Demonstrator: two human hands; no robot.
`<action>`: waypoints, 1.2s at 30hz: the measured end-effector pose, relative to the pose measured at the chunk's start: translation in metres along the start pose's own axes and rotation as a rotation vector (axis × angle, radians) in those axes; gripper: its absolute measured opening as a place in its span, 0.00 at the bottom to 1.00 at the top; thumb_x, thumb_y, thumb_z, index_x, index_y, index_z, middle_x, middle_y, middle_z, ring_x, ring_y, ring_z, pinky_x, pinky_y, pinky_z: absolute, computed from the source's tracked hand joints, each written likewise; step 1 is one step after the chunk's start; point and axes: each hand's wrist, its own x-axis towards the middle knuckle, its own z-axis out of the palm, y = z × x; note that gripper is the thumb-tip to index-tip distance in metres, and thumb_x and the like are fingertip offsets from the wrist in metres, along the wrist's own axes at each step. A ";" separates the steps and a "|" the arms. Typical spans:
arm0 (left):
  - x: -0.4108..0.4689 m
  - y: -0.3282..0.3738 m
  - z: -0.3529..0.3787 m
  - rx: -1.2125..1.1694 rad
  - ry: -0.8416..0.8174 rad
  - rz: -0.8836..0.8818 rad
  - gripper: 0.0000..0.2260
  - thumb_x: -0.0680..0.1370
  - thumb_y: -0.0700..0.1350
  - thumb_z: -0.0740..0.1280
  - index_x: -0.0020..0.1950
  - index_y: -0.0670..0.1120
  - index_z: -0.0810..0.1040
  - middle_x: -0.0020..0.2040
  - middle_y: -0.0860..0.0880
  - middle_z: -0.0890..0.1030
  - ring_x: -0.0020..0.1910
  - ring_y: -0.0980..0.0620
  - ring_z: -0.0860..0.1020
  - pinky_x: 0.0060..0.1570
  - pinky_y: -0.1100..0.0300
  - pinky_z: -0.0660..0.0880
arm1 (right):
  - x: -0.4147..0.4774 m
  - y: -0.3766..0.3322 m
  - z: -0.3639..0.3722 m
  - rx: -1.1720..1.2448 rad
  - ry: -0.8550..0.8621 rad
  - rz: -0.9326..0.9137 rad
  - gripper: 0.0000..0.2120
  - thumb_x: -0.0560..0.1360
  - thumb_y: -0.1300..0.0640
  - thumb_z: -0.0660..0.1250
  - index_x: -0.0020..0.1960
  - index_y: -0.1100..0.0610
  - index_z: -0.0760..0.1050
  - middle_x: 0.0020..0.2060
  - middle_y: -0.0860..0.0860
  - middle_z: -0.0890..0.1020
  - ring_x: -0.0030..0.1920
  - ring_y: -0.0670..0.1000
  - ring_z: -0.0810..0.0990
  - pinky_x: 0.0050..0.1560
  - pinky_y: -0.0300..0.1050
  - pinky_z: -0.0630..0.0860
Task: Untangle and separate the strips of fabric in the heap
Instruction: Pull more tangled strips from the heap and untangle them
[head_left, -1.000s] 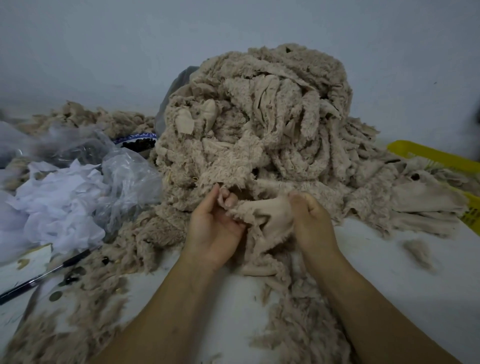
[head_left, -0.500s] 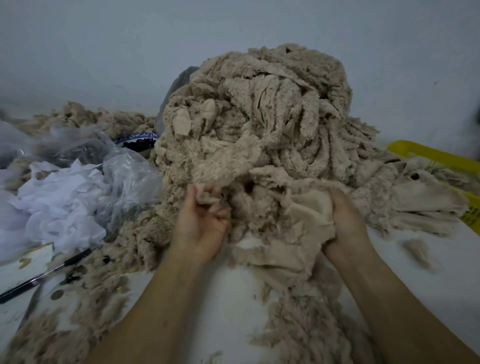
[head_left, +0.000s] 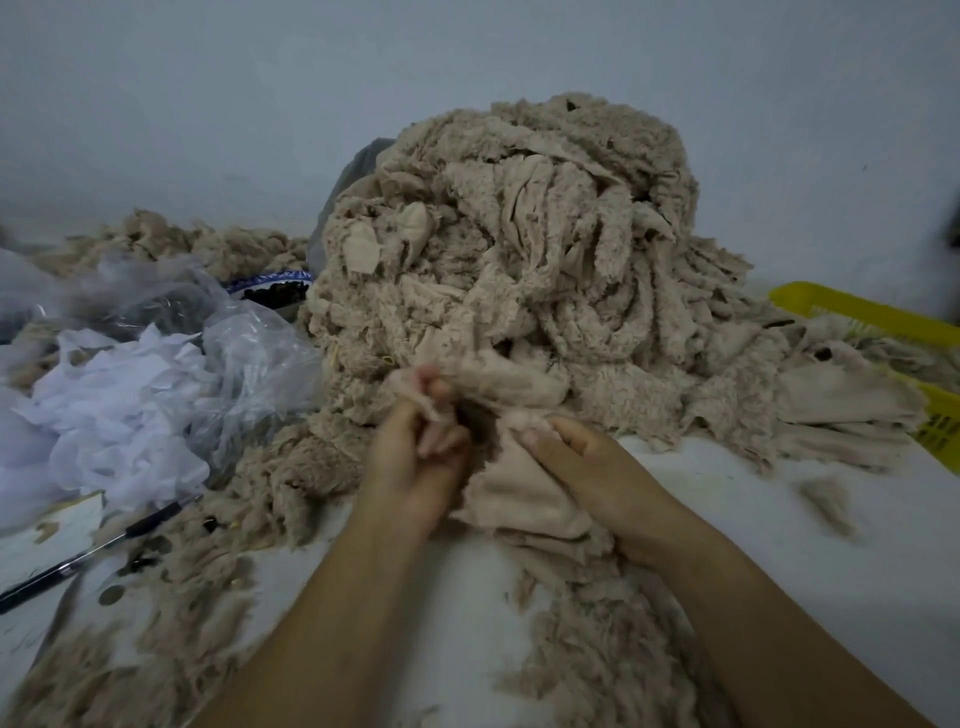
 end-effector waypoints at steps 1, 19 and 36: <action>0.002 0.008 -0.002 -0.039 0.015 0.026 0.07 0.78 0.46 0.63 0.49 0.46 0.78 0.37 0.50 0.78 0.21 0.60 0.66 0.23 0.69 0.65 | 0.000 0.000 -0.004 0.087 0.024 0.035 0.15 0.78 0.45 0.65 0.44 0.57 0.79 0.38 0.49 0.82 0.38 0.50 0.81 0.39 0.43 0.77; -0.010 -0.021 0.002 0.615 -0.073 -0.041 0.07 0.72 0.50 0.72 0.42 0.47 0.82 0.37 0.47 0.82 0.34 0.53 0.80 0.34 0.61 0.78 | 0.011 0.012 -0.024 0.057 0.584 -0.053 0.15 0.81 0.58 0.57 0.50 0.41 0.79 0.40 0.47 0.81 0.34 0.48 0.75 0.35 0.43 0.73; -0.010 -0.029 -0.002 0.913 -0.071 0.090 0.16 0.82 0.55 0.60 0.57 0.47 0.83 0.54 0.51 0.85 0.56 0.54 0.82 0.58 0.59 0.78 | 0.013 0.005 -0.070 1.076 0.624 -0.169 0.19 0.80 0.39 0.60 0.57 0.53 0.77 0.50 0.51 0.84 0.46 0.46 0.85 0.44 0.43 0.82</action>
